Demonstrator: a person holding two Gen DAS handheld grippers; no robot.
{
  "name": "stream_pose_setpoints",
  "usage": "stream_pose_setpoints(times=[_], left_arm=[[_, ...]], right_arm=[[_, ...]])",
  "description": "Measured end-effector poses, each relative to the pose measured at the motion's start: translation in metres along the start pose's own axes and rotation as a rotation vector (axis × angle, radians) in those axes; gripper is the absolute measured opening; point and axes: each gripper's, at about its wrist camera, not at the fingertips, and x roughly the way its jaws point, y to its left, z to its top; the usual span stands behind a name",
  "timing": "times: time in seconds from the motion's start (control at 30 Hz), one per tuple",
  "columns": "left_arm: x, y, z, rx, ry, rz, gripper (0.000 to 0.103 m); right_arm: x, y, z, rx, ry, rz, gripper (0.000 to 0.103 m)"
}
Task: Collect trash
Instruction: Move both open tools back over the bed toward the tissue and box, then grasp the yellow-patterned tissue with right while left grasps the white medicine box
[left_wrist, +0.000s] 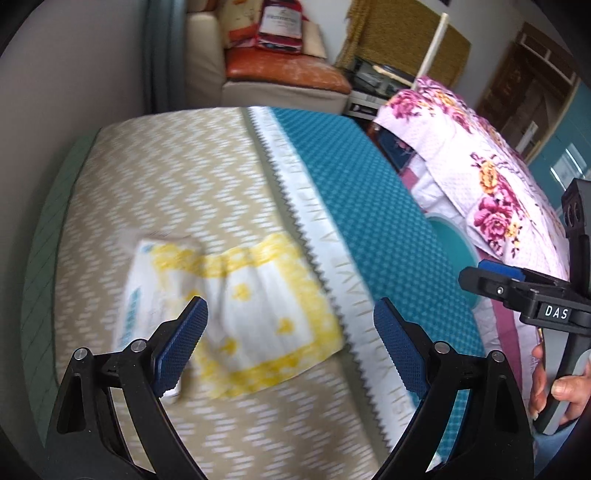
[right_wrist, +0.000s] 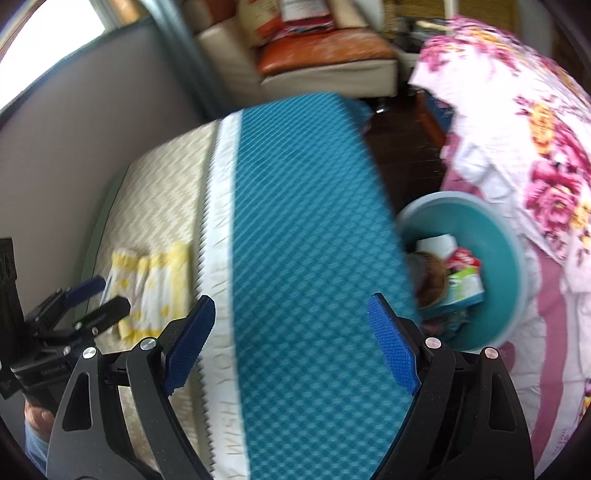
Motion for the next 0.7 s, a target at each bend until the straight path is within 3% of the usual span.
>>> stream_pose_setpoints(times=[0.37,0.7], left_arm=[[-0.018,0.105,-0.035,-0.166,0.007,0.065,0.092],[-0.017,0.156,-0.040,-0.270,-0.005,0.064,0.092]], right_arm=[[0.068,0.089,0.001,-0.144,0.140,0.100,0.081],[0.111,0.127,0.000,-0.140,0.176,0.108,0.081]])
